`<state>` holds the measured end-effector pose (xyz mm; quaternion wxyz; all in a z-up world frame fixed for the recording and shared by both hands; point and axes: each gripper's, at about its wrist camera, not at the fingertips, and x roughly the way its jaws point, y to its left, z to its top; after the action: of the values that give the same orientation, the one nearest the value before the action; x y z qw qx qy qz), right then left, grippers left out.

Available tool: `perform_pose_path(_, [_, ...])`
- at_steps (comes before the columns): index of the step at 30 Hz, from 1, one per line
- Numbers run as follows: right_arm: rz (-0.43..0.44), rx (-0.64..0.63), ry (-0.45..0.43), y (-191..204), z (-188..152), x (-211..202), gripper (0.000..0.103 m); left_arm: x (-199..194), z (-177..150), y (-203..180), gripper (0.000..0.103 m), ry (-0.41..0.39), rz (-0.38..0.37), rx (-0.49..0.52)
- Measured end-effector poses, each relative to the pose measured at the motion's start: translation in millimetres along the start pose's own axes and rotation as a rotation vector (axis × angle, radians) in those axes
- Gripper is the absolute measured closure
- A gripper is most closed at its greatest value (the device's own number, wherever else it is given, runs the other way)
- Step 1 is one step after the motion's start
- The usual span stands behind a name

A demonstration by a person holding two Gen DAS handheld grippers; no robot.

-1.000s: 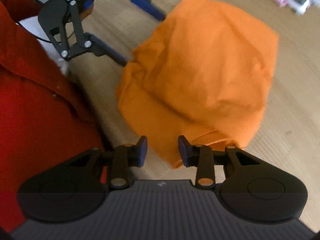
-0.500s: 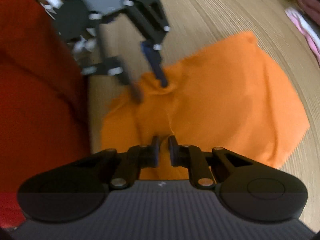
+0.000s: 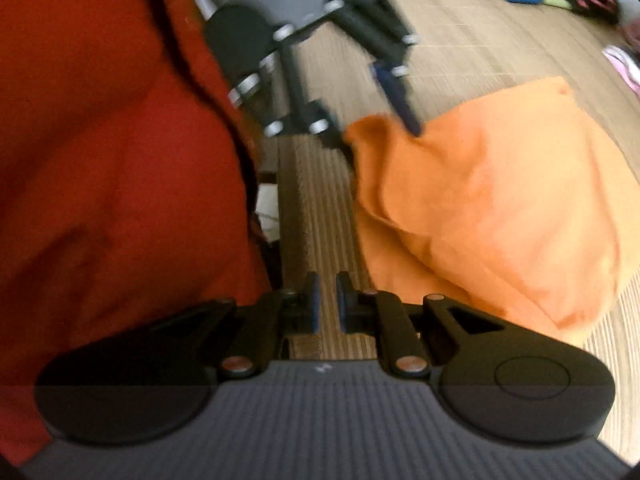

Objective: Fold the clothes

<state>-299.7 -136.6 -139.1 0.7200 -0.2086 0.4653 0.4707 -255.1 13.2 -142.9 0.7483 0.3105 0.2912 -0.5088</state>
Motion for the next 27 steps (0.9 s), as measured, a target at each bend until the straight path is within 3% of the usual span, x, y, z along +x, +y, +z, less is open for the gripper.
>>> perform_pose_path(2, [-0.046,0.049,-0.025,-6,-1,-11,0.089,-3,-4,-8,0.057,-0.012,0.007,0.039])
perform_pose_path(4, [-0.134,0.072,-0.047,-15,-1,-24,0.077,-5,-5,-12,0.057,-0.014,0.019,0.043])
perform_pose_path(6, [-0.228,0.025,-0.031,-28,0,-28,0.060,-4,-4,-14,0.055,-0.023,0.021,0.033])
perform_pose_path(8, [-0.259,-0.047,0.036,-46,5,-21,0.058,-3,-4,-15,0.054,-0.025,0.013,0.024])
perform_pose_path(10, [-0.192,-0.088,0.140,-75,17,-8,0.058,-4,-3,-15,0.054,-0.021,-0.009,0.017])
perform_pose_path(16, [0.165,-0.030,0.349,-142,39,12,0.057,-24,-4,-8,0.056,0.029,-0.077,-0.025])
perform_pose_path(23, [0.454,0.133,0.398,-214,52,26,0.059,-30,24,5,0.058,-0.048,-0.061,-0.215])
perform_pose_path(27, [0.576,0.185,0.419,-242,52,33,0.059,-3,53,0,0.058,-0.052,-0.055,-0.140])
